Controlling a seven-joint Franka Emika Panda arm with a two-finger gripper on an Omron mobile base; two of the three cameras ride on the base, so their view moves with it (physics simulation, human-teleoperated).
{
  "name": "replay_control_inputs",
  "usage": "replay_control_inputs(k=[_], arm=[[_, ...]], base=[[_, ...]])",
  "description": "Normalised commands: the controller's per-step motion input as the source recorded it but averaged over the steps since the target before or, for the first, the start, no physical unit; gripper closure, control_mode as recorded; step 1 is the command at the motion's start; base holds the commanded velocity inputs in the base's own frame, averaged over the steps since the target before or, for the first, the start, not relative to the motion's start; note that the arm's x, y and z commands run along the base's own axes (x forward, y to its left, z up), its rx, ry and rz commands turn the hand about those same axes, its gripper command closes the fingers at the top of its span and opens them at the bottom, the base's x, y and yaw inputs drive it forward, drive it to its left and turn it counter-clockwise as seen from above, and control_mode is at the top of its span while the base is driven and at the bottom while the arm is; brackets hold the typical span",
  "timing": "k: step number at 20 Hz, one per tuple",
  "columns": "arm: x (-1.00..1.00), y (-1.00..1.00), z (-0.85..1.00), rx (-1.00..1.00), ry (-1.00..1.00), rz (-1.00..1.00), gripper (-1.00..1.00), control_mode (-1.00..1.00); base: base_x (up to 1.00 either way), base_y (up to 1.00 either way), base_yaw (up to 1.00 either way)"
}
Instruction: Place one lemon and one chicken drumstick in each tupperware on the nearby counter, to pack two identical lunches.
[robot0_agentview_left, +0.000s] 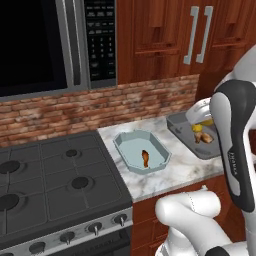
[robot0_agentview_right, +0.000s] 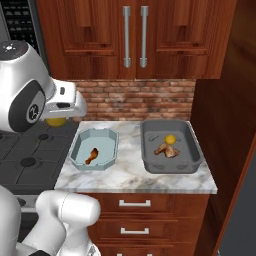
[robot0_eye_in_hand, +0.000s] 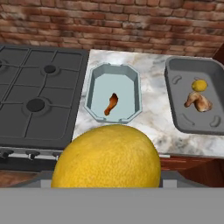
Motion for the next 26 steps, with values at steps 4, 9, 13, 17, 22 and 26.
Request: replay_control_inputs(k=[4, 9, 13, 17, 22, 26], arm=[[0.00, 0.00, 0.00, 0.00, 0.00, 0.00, 1.00, 1.00], [0.17, 0.11, -0.68, -0.03, -0.05, 0.00, 1.00, -1.00], [0.17, 0.05, -0.82, -0.01, -0.14, 0.00, 1.00, -1.00], [0.22, 0.00, -0.73, 0.00, -0.13, 0.00, 1.00, -1.00], [0.46, 0.00, -0.57, 0.02, -0.09, 0.00, 1.00, -1.00], [0.60, 0.00, -0.35, 0.05, 0.00, 0.00, 1.00, -1.00]], base=[[0.33, 0.19, 0.00], [0.00, 0.00, 0.00], [0.00, 0.00, 0.00], [0.00, 0.00, 0.00], [0.00, 0.00, 0.00], [0.00, 0.00, 0.00]])
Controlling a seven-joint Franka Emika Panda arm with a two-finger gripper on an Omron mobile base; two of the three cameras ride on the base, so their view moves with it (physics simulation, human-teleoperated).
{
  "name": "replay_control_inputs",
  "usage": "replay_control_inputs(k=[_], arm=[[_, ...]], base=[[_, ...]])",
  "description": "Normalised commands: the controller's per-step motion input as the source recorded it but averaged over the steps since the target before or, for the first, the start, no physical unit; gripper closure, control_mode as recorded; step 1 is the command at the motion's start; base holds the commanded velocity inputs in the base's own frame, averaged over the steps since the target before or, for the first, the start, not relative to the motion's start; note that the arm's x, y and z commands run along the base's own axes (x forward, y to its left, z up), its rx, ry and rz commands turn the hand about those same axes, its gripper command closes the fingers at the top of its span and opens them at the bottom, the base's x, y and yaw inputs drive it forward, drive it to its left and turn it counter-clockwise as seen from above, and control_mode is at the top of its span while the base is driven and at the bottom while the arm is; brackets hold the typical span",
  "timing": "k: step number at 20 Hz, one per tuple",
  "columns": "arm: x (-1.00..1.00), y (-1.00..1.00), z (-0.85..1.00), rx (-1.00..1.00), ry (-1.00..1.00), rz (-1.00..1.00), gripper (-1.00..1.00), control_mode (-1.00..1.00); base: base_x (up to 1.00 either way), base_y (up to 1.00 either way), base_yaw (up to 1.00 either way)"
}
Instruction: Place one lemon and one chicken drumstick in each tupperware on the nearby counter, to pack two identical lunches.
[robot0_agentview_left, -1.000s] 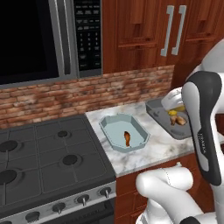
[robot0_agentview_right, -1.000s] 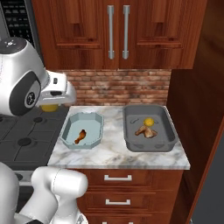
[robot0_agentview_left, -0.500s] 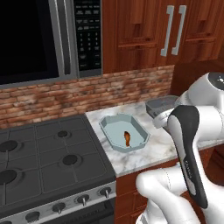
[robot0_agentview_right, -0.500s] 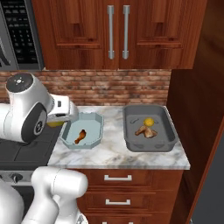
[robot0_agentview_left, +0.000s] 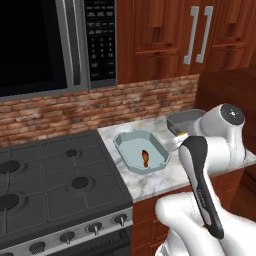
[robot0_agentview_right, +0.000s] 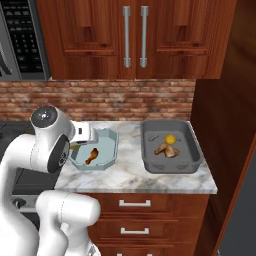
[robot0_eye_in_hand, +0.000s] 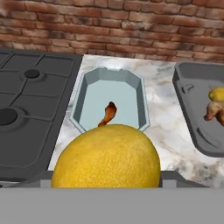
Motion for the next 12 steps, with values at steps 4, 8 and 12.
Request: replay_control_inputs(k=[4, 8, 12], arm=[[0.65, 0.00, -0.28, 0.06, 0.04, 0.02, 1.00, -1.00], [0.69, 0.01, -0.27, 0.04, 0.02, 0.04, 1.00, -1.00], [0.69, 0.16, -0.29, 0.01, 0.00, 0.02, 1.00, -1.00]], base=[[0.00, 0.00, 0.00], [0.00, 0.00, 0.00], [0.00, 0.00, 0.00]])
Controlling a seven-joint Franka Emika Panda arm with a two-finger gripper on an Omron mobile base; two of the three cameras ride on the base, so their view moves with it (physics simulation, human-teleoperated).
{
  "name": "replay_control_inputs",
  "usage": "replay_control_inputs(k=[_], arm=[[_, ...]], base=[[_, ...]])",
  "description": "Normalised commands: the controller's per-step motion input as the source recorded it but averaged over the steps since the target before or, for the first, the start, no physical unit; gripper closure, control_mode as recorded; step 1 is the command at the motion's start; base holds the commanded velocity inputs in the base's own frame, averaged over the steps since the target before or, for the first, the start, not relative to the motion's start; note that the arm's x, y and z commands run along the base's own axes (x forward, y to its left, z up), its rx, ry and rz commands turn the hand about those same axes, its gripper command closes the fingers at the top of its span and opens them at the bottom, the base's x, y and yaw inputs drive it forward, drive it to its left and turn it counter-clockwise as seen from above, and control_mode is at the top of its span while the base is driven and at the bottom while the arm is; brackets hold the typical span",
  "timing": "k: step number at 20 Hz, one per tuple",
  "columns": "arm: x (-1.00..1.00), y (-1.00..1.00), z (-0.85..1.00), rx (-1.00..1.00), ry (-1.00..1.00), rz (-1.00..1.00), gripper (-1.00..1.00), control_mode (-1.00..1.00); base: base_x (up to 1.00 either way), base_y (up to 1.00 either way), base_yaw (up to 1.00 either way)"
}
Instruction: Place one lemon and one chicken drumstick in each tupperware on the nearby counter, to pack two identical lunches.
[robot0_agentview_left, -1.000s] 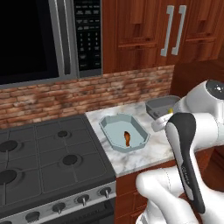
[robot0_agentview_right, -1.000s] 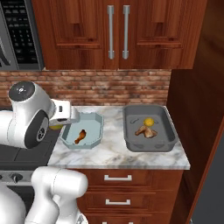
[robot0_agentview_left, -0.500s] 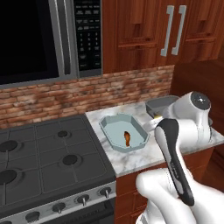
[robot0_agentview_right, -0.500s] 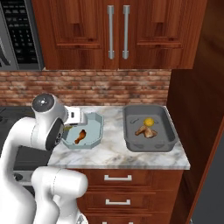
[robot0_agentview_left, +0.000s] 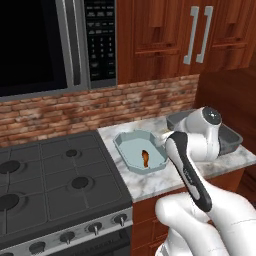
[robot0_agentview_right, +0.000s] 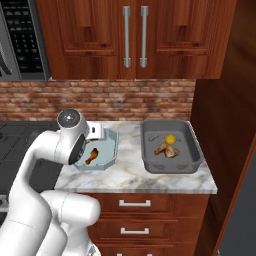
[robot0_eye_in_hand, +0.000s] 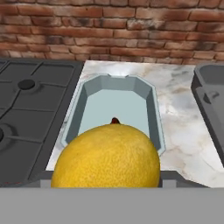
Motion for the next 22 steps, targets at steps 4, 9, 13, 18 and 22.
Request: replay_control_inputs(k=[4, 9, 13, 18, 22], arm=[[0.66, 0.26, -0.30, 0.00, 0.00, 0.00, 1.00, -1.00], [0.53, 0.28, -0.32, 0.00, 0.00, 0.00, 1.00, -1.00], [0.46, 0.20, -0.33, 0.00, 0.00, 0.00, 1.00, -1.00], [0.35, 0.09, -0.23, 0.00, 0.03, 0.00, 1.00, -1.00], [0.28, 0.00, -0.04, 0.00, 0.09, 0.00, 1.00, -1.00]], base=[[0.00, 0.00, 0.00], [0.00, 0.00, 0.00], [0.00, 0.00, 0.00], [0.00, 0.00, 0.00], [0.00, 0.00, 0.00]])
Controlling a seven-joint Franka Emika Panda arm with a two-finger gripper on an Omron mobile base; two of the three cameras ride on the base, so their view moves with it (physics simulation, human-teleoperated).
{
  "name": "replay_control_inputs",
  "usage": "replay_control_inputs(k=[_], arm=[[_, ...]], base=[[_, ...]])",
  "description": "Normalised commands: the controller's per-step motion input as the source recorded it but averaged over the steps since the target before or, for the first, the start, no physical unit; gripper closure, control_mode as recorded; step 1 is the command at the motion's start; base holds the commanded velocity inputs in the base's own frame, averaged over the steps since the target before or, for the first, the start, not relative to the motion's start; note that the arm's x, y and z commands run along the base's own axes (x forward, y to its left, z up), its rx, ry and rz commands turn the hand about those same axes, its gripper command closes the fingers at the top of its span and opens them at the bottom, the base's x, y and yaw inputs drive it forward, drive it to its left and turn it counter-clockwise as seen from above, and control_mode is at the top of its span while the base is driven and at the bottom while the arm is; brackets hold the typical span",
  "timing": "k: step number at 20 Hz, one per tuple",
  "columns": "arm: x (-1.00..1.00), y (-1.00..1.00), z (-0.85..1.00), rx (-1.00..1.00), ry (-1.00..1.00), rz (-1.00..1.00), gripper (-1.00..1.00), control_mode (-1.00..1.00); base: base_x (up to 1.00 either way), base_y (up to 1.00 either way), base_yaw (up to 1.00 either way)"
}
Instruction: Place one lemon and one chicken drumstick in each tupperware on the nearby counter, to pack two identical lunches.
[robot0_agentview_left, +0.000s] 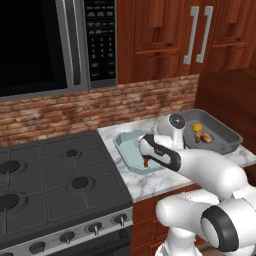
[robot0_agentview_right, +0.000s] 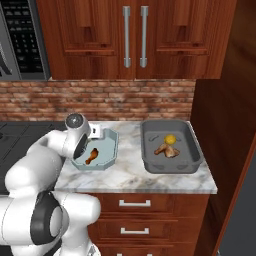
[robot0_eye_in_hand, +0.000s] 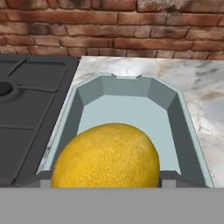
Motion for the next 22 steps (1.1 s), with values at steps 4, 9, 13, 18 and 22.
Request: replay_control_inputs(k=[4, 9, 13, 18, 22], arm=[[0.23, 0.00, -0.12, 0.00, 0.08, 0.00, 1.00, -1.00], [0.15, 0.00, -0.34, 0.00, 0.00, 0.00, 1.00, -1.00], [0.07, 0.00, -0.50, 0.00, -0.01, 0.00, 1.00, -1.00], [0.20, 0.00, -0.30, 0.00, -0.01, 0.00, 1.00, -1.00], [0.37, 0.00, -0.08, 0.00, 0.00, 0.00, 1.00, -1.00]], base=[[0.00, 0.00, 0.00], [0.00, 0.00, 0.00], [0.00, 0.00, 0.00], [0.00, 0.00, 0.00], [0.00, 0.00, 0.00]])
